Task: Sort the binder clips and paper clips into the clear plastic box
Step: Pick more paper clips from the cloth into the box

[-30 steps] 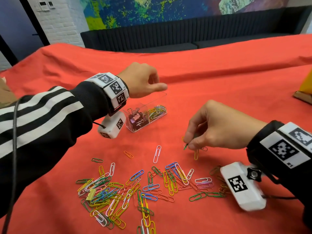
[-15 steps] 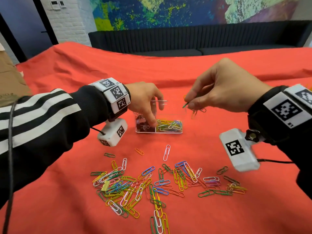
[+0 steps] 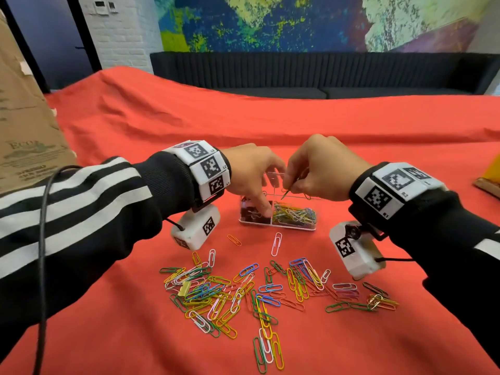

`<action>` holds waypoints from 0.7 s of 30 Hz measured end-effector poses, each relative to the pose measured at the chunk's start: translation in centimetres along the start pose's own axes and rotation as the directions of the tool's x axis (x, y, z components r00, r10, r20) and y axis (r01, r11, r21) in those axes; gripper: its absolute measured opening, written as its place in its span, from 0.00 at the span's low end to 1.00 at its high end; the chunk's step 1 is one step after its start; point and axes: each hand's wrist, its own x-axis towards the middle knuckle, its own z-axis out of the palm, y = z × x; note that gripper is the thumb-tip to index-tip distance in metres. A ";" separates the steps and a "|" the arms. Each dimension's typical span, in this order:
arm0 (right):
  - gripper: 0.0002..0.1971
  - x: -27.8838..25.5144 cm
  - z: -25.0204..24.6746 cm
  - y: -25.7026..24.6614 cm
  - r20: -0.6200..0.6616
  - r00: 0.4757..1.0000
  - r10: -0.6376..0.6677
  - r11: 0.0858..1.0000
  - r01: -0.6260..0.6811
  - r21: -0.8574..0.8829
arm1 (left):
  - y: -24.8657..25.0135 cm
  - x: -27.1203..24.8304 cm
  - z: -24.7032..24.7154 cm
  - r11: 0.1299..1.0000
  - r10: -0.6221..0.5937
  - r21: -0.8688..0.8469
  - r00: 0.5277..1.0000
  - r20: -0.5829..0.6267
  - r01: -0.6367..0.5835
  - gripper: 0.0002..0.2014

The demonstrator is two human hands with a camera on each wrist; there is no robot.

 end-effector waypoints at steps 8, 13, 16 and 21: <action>0.08 0.0 0.0 0.7 0.005 1.000 0.019 0.999 -0.019 -0.034 | -0.7 -2.2 -0.1 0.995 0.016 0.097 0.996 -0.091 -0.007 0.47; 0.10 -0.6 -0.9 0.8 -0.069 0.997 0.018 1.000 -0.018 -0.003 | 0.6 -4.0 0.7 0.977 0.164 0.195 0.873 -0.460 -0.080 0.33; 0.09 -1.9 -1.7 0.6 -0.093 0.996 0.004 1.000 -0.003 0.017 | 3.1 -5.5 1.3 0.971 0.221 0.184 0.878 -0.425 -0.155 0.26; 0.04 -5.7 -1.5 0.3 0.194 0.981 -0.004 0.999 0.013 -0.043 | 5.4 -6.8 4.3 0.936 0.141 0.305 0.981 0.135 -0.176 0.42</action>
